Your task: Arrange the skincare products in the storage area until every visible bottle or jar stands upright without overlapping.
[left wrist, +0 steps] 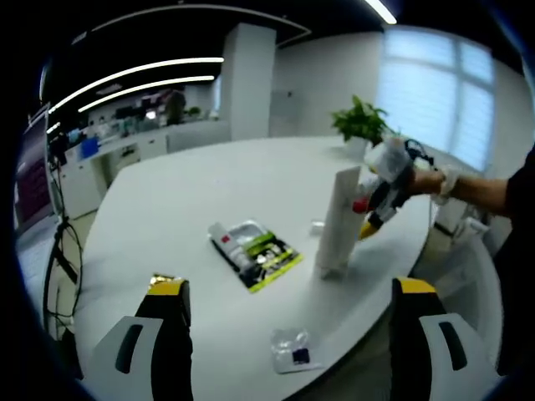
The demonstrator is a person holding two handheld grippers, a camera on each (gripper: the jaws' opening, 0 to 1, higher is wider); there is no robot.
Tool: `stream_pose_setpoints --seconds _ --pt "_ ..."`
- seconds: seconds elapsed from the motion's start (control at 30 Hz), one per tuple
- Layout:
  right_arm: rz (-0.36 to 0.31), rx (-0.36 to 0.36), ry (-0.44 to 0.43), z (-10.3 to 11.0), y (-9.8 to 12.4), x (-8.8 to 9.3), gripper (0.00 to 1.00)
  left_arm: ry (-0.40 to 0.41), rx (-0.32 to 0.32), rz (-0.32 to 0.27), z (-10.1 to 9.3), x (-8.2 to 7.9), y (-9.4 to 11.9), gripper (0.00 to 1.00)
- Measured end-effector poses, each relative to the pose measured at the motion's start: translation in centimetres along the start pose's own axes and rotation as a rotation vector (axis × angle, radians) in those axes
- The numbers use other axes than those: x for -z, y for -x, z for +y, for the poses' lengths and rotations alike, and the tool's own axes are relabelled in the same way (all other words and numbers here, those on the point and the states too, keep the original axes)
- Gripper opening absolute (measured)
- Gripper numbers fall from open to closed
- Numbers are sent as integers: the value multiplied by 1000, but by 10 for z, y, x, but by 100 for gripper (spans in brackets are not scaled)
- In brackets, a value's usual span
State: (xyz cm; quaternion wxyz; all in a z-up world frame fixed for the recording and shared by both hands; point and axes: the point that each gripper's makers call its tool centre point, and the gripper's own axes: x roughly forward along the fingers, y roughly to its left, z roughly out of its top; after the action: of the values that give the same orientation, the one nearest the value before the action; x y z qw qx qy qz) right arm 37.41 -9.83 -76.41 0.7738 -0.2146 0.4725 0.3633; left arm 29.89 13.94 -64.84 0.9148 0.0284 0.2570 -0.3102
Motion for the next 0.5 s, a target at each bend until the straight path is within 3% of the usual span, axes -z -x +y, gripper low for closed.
stream_pose_setpoints --seconds 0.33,0.5 --pt "80 0 41 -2 -11 6 28 14 -10 3 2 2 3 97" --pt "81 0 24 -2 -12 6 24 17 -14 3 4 3 4 96"
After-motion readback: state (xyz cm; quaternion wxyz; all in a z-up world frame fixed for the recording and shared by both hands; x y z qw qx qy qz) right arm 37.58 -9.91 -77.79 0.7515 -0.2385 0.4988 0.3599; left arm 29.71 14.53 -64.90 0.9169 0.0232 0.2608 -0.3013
